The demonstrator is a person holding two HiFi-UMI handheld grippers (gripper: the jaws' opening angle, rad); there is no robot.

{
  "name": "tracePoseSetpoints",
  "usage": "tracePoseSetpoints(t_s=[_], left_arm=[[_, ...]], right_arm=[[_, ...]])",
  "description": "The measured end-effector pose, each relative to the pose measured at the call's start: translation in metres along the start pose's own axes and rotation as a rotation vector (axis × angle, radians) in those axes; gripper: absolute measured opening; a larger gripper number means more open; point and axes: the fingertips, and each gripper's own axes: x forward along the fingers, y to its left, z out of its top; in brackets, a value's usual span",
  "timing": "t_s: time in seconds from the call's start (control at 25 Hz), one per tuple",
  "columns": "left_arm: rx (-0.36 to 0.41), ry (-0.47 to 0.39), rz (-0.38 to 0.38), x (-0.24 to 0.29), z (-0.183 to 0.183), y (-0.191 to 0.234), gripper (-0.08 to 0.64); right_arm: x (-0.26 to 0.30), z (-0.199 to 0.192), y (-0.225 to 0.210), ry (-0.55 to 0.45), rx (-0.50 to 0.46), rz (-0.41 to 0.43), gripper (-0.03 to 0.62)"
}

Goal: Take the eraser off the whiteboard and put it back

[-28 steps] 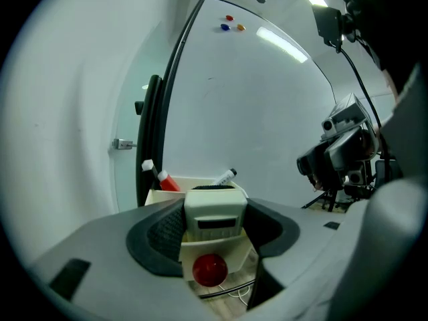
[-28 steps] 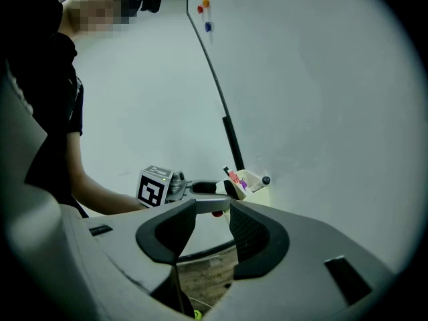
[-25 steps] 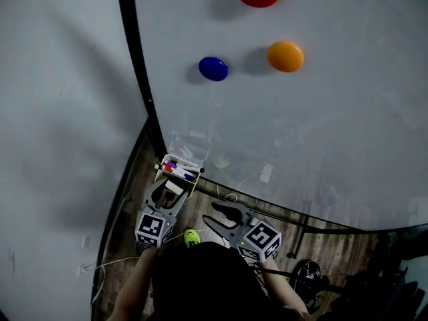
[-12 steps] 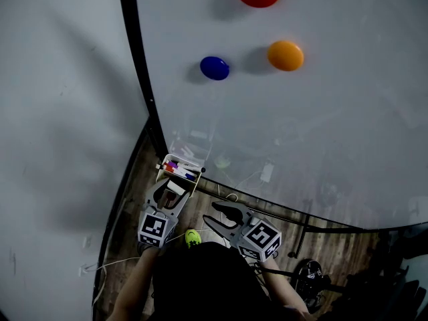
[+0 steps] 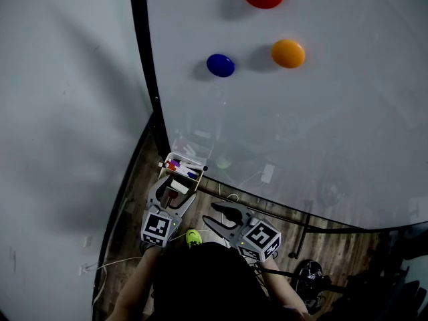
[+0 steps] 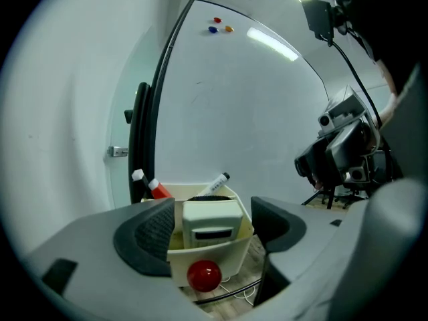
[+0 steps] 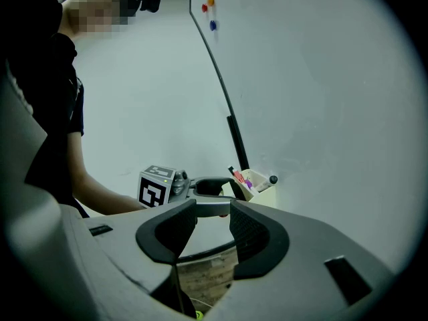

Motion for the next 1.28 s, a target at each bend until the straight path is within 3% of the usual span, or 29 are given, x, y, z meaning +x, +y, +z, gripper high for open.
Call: tracePoseSetpoints(t_s=[0.52, 0.64, 0.96, 1.28], left_arm=[[0.004, -0.043, 0.011, -0.024, 0.018, 0.006, 0.351], [0.020, -0.068, -0.001, -0.033, 0.025, 0.004, 0.304], [0.072, -0.114, -0.081, -0.060, 0.046, -0.016, 0.030], [0.061, -0.121, -0.150, -0.086, 0.055, -0.034, 0.021]], right_arm=[[0.007, 0.001, 0.010, -0.004, 0.004, -0.022, 0.153], [0.009, 0.000, 0.014, -0.007, 0.005, -0.032, 0.153], [0.007, 0.006, 0.035, -0.036, -0.001, -0.054, 0.146], [0.004, 0.002, 0.060, -0.050, -0.004, -0.094, 0.140]])
